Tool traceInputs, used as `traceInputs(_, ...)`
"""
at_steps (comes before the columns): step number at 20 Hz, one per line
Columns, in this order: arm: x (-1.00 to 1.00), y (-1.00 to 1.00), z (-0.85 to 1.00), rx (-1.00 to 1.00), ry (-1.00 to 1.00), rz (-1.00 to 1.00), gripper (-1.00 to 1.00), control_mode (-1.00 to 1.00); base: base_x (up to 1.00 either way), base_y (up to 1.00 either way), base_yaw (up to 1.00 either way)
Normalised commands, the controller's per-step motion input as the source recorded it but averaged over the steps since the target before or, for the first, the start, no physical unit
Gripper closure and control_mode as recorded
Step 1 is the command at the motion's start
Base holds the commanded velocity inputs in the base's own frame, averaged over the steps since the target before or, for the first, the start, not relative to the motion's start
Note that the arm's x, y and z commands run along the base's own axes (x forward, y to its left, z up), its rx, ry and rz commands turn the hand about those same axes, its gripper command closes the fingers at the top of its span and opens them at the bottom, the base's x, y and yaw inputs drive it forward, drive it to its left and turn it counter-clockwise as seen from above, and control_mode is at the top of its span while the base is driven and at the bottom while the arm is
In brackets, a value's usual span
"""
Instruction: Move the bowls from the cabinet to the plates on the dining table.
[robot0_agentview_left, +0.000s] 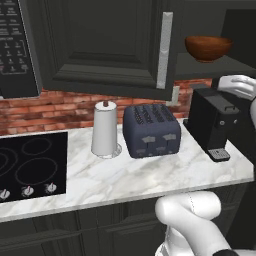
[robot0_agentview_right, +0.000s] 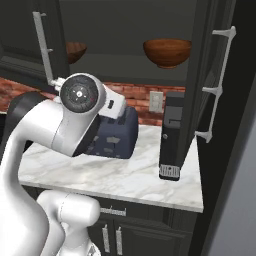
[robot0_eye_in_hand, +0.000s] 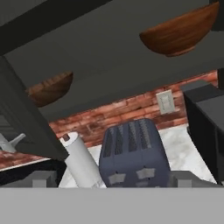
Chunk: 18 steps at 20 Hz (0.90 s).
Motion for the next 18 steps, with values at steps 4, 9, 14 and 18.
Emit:
traceInputs(4, 0.29, 0.01, 0.0, 0.08, 0.0, 0.0, -1.0, -1.0, 0.0, 0.0, 0.0)
traceInputs(9, 0.19, 0.07, 0.0, 0.18, 0.0, 0.0, -1.0, -1.0, 0.0, 0.0, 0.0)
traceInputs(14, 0.04, 0.04, 0.0, 0.26, 0.0, 0.0, -1.0, -1.0, 0.0, 0.0, 0.0)
traceInputs(18, 0.12, 0.19, 0.0, 0.21, 0.0, 0.0, -1.0, -1.0, 0.0, 0.0, 0.0)
